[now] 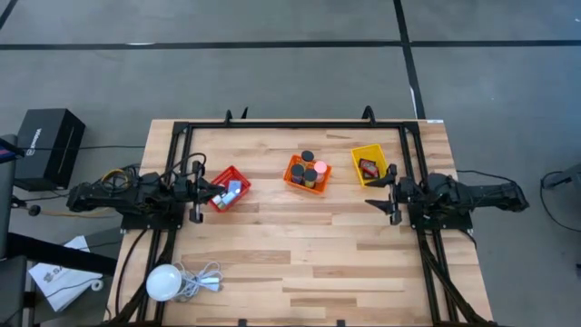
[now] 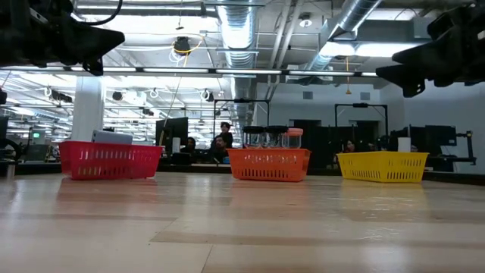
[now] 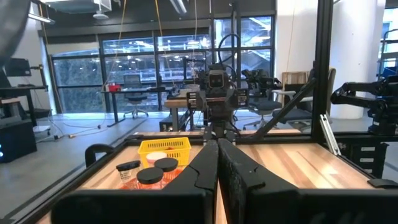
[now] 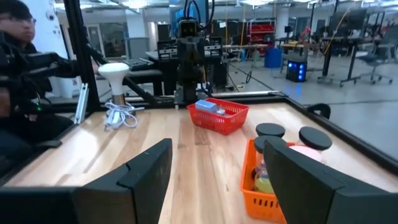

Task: Pick & Place Office items
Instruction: Return to Home Position

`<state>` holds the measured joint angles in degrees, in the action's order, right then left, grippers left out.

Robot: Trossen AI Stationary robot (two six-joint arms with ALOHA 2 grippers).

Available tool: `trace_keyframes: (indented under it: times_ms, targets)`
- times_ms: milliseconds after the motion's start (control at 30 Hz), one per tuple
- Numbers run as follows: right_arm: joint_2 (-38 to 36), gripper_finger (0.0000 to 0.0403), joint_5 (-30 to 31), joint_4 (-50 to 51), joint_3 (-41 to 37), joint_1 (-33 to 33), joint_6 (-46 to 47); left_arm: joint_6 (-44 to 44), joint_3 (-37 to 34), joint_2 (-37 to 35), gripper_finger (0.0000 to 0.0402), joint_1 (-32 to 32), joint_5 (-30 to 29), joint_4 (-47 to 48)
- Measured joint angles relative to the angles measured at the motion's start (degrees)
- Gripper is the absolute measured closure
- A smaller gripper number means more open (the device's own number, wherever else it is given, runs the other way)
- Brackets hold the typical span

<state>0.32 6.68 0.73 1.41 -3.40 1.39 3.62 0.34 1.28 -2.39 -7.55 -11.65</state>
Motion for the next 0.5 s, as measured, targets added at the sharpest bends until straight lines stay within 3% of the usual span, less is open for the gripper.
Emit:
trace_keyframes:
  times_ms: [500]
  targets:
    - [0.0,0.0159,0.0,0.0,0.0,0.0,2.1,0.4,0.0,0.0,0.0400,0.0,0.0,0.0]
